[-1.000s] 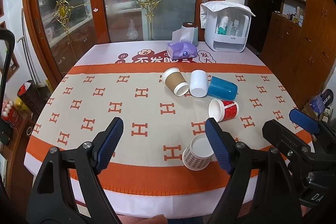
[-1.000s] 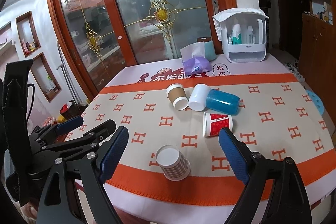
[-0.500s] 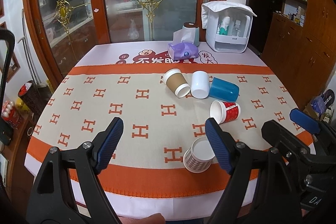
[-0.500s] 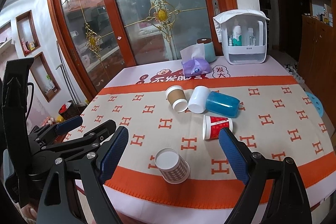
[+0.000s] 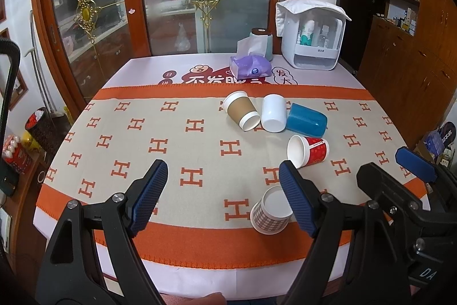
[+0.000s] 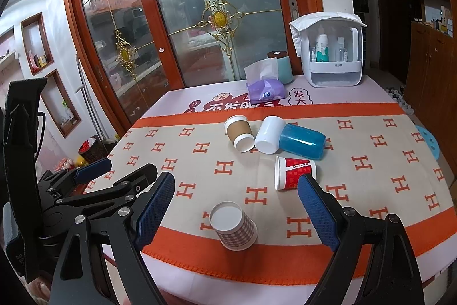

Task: Flip cup upside down

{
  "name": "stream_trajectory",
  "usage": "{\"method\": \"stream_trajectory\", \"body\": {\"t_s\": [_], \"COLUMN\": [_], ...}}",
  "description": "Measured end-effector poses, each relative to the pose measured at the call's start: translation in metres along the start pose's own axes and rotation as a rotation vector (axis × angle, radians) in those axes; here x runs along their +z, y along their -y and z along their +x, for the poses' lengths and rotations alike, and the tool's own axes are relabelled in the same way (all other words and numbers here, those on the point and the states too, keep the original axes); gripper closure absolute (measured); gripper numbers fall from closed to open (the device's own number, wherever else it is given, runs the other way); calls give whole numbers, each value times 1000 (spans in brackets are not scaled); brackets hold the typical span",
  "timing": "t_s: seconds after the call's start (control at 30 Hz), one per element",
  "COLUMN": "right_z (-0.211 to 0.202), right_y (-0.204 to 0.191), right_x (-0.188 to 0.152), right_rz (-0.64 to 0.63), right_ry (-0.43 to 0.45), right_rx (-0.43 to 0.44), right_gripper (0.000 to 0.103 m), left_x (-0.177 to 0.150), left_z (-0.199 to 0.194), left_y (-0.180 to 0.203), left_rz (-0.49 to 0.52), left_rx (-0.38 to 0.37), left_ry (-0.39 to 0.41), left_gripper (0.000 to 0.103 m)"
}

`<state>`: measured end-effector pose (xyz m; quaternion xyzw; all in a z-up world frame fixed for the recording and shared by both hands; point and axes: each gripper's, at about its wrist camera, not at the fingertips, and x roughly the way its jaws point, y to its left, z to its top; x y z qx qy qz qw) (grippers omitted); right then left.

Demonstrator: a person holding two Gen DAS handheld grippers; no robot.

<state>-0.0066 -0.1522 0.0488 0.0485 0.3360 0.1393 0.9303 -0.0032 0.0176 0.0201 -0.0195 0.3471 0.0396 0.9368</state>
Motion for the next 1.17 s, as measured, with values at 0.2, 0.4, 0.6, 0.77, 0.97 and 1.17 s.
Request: {"method": "stream_trajectory", "body": {"t_s": [0.2, 0.4, 0.6, 0.77, 0.97, 1.17], "right_z": [1, 2, 5, 6, 7, 11], "right_y": [0, -1, 2, 3, 3, 7], "right_x": [-1, 0, -1, -2, -1, -5], "right_rz": [-2, -1, -4, -4, -3, -4], "right_ry": [0, -3, -9, -12, -13, -18], "right_rx": [-2, -2, -2, -3, -3, -7], "right_gripper": [14, 14, 14, 14, 14, 14], "left_x": [0, -1, -3, -5, -6, -7], "left_z": [1, 1, 2, 3, 4, 8], "left_y": [0, -1, -2, -4, -6, -7], "left_rz": [0, 2, 1, 1, 2, -2], "left_rx": [0, 2, 3, 4, 5, 8], "left_ry": [-1, -3, -4, -8, -13, -22], "left_gripper": [25, 25, 25, 25, 25, 25]}}
